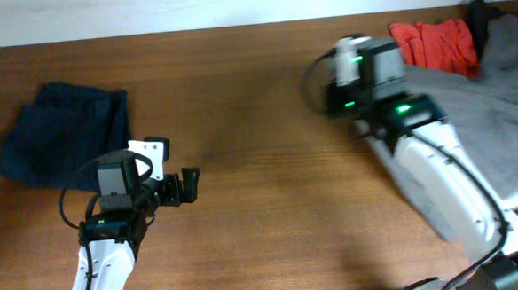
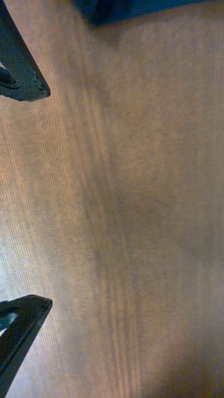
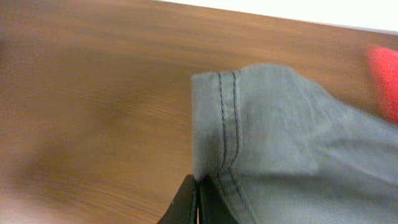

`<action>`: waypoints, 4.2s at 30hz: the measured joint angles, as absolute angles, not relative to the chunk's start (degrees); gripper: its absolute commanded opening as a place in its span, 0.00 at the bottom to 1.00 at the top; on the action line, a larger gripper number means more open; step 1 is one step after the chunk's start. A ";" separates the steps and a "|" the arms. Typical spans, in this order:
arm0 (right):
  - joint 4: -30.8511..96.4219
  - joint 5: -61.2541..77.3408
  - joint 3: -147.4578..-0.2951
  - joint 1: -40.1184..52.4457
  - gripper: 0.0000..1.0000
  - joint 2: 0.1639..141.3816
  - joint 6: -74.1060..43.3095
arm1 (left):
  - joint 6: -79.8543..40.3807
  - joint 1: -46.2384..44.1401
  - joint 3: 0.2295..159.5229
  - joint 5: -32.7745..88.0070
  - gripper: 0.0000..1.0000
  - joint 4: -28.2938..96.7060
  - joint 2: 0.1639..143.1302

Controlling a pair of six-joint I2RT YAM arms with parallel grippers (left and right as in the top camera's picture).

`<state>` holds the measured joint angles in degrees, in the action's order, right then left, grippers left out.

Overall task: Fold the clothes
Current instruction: 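Grasp the grey shorts with the right gripper and drag them leftward, then grasp the shorts' left edge with the left gripper and pull left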

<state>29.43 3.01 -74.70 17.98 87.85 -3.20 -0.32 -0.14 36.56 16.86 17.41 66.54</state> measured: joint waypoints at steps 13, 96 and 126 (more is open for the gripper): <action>30.61 0.67 -74.74 40.93 0.99 90.39 -4.34 | -0.32 -0.14 36.56 14.02 0.99 15.51 66.54; 69.67 -10.09 -74.85 -1.96 0.98 69.41 -13.47 | -8.21 -4.86 63.51 19.62 0.80 43.55 100.31; 70.08 -10.11 -74.85 -1.96 0.98 69.41 -13.50 | -14.31 -8.32 61.91 10.59 0.99 45.21 96.86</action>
<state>70.08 -10.11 -74.85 -1.96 69.41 -13.50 -14.31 -8.32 61.91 10.59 45.21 96.86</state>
